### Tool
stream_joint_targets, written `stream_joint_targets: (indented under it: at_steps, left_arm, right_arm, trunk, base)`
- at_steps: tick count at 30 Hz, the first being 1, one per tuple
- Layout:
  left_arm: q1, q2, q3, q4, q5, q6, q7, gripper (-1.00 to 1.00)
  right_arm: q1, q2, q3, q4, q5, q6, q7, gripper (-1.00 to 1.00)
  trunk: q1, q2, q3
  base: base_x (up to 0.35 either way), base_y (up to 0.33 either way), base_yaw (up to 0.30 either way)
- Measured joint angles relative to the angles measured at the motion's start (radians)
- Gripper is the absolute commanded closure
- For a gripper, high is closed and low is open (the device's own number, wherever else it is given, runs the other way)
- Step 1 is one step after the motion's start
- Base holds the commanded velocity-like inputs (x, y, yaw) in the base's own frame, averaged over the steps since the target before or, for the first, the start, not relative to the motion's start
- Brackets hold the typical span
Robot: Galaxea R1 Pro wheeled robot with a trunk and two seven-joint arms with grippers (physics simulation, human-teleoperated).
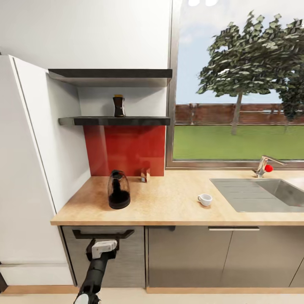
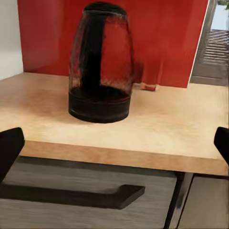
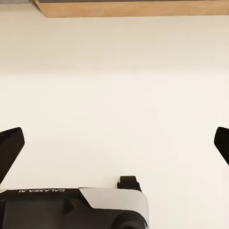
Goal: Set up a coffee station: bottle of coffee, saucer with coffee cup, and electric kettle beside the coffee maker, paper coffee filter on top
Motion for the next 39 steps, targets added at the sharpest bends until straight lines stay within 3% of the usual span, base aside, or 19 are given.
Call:
stream_joint_targets:
  at_steps: [8, 13, 14, 15, 17, 19, 21, 23, 24, 25, 30, 34, 36, 39]
  left_arm:
    - [-0.112, -0.008, -0.040, -0.059, 0.000, 0.018, 0.021, -1.00]
    - [-0.173, -0.034, -0.073, -0.148, -0.001, 0.090, 0.073, -1.00]
    - [-0.230, -0.042, -0.125, -0.230, -0.003, 0.232, 0.116, -1.00]
    - [-0.283, -0.043, -0.137, -0.260, -0.007, 0.272, 0.131, -1.00]
    - [-0.319, -0.043, -0.146, -0.284, -0.017, 0.321, 0.157, -1.00]
    - [-0.399, -0.043, -0.152, -0.302, -0.039, 0.400, 0.192, -1.00]
    - [-0.499, -0.043, -0.156, -0.310, -0.054, 0.520, 0.214, -1.00]
    - [-0.580, -0.043, -0.156, -0.311, -0.057, 0.597, 0.218, -1.00]
    - [-0.657, -0.043, -0.155, -0.308, -0.056, 0.666, 0.223, -1.00]
    - [-0.759, -0.043, -0.155, -0.290, -0.054, 0.725, 0.225, -1.00]
    - [-0.934, -0.044, -0.153, -0.151, -0.053, 0.776, 0.227, -1.00]
    - [-1.035, -0.042, -0.148, -0.037, -0.053, 0.781, 0.235, -1.00]
    - [-1.113, -0.040, -0.146, 0.058, -0.052, 0.782, 0.239, -1.00]
    - [-1.170, -0.039, -0.131, 0.133, -0.051, 0.784, 0.240, -1.00]
  right_arm:
    - [0.000, -0.001, 0.000, 0.000, 0.000, -0.001, 0.000, -1.00]
    - [0.000, 0.000, 0.000, 0.000, 0.000, 0.000, 0.001, -1.00]
    - [0.000, 0.003, 0.000, -0.002, -0.002, -0.001, 0.003, -1.00]
    - [0.000, 0.004, -0.001, -0.003, -0.003, -0.002, 0.003, -1.00]
    - [0.000, 0.004, -0.004, -0.005, -0.003, -0.007, 0.003, -1.00]
    - [0.000, 0.005, -0.006, -0.006, -0.004, -0.015, 0.003, -1.00]
    - [0.000, 0.007, -0.003, -0.005, -0.003, -0.017, 0.001, -1.00]
    - [0.000, 0.007, -0.001, -0.002, 0.000, -0.018, 0.002, -1.00]
    - [0.000, 0.006, 0.000, 0.000, 0.002, -0.017, 0.003, -1.00]
    - [0.005, 0.004, 0.000, 0.001, 0.004, -0.017, 0.002, -1.00]
    - [0.011, 0.005, 0.000, 0.002, 0.004, -0.017, 0.001, -1.00]
    - [0.012, 0.005, 0.000, 0.002, 0.004, -0.017, 0.002, -1.00]
    - [0.013, 0.005, 0.000, 0.002, 0.004, -0.017, 0.002, -1.00]
    - [0.013, 0.004, 0.000, 0.002, 0.004, -0.017, 0.002, -1.00]
  trunk:
    - [0.000, 0.000, 0.000]
    - [0.000, 0.000, 0.000]
    - [0.000, 0.000, 0.000]
    - [0.000, 0.000, 0.000]
    - [0.000, 0.000, 0.000]
    - [0.000, 0.000, 0.000]
    - [0.000, 0.000, 0.000]
    - [0.000, 0.000, 0.000]
    - [0.000, 0.000, 0.000]
    - [0.000, 0.000, 0.000]
    - [0.000, 0.000, 0.000]
    - [0.000, 0.000, 0.000]
    - [0.000, 0.000, 0.000]
    - [0.000, 0.000, 0.000]
  base:
    - [0.000, 0.000, 0.000]
    - [0.000, 0.000, 0.000]
    - [0.000, 0.000, 0.000]
    - [0.000, 0.000, 0.000]
    - [0.000, 0.000, 0.000]
    - [0.000, 0.000, 0.000]
    - [0.000, 0.000, 0.000]
    - [0.000, 0.000, 0.000]
    - [0.000, 0.000, 0.000]
    - [0.000, 0.000, 0.000]
    - [0.000, 0.000, 0.000]
    - [0.000, 0.000, 0.000]
    - [0.000, 0.000, 0.000]
    - [0.000, 0.000, 0.000]
